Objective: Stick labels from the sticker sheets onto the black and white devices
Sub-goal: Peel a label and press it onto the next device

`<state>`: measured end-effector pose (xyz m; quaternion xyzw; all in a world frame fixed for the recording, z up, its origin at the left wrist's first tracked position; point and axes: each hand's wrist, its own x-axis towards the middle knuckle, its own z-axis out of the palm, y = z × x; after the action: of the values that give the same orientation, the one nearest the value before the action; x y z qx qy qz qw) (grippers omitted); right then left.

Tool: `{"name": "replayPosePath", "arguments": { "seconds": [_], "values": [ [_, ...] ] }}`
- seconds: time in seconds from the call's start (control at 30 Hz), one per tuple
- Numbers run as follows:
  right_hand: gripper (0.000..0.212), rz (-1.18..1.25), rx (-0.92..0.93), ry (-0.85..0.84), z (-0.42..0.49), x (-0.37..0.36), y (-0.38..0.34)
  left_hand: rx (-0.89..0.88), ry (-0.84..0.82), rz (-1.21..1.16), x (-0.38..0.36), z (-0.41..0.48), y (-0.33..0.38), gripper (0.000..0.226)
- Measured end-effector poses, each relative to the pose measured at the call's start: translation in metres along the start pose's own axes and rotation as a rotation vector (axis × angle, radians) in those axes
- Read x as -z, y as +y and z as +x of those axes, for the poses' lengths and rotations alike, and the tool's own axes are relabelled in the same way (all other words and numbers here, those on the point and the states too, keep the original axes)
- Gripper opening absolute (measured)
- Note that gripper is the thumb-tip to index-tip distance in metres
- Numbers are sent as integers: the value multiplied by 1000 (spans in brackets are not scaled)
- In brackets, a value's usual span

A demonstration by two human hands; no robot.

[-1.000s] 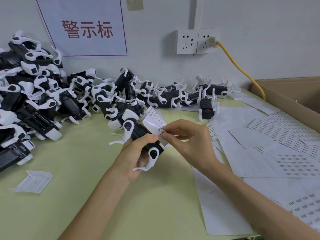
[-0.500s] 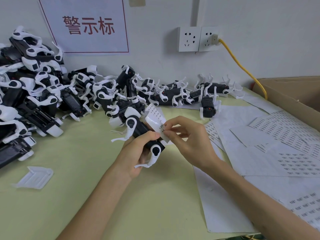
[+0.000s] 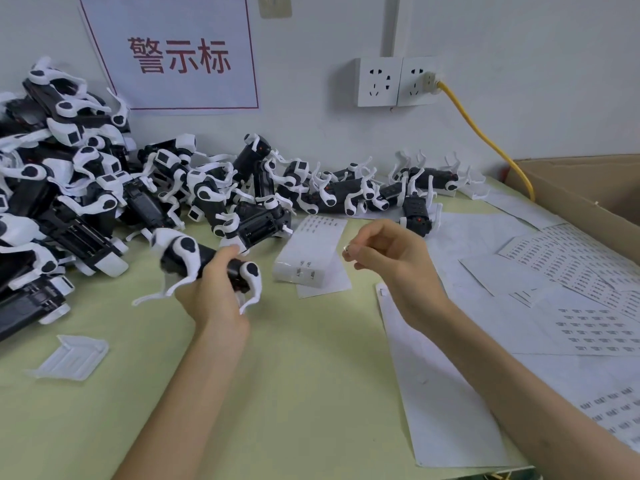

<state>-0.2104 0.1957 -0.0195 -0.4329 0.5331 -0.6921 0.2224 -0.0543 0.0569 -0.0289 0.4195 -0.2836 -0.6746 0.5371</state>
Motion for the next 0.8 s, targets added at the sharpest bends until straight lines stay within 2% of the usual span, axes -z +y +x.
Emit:
{"name": "replayPosePath", "arguments": {
  "seconds": [0.07, 0.13, 0.23, 0.33, 0.53, 0.8],
  "values": [
    [21, 10, -19, 23, 0, -1, 0, -67, -44, 8, -2, -3, 4, 22],
    [24, 28, -38, 36, -1, -2, 0, -95, -174, 69, -4, -5, 5, 20],
    [38, 45, -63, 27, -1, -2, 1, -130, -510, 182, -6, -12, 4, 13],
    [28, 8, -50, 2, -1, -3, 1, -96, -742, 261, -5, -22, 0, 20],
    [28, -26, -25, 21, -1, -2, 0, -47, -916, 356, -4, -26, -1, 23],
    [26, -78, 2, 21, 0, -1, 2, -36, -932, 301, -3, -25, -2, 19]
  ]
}}
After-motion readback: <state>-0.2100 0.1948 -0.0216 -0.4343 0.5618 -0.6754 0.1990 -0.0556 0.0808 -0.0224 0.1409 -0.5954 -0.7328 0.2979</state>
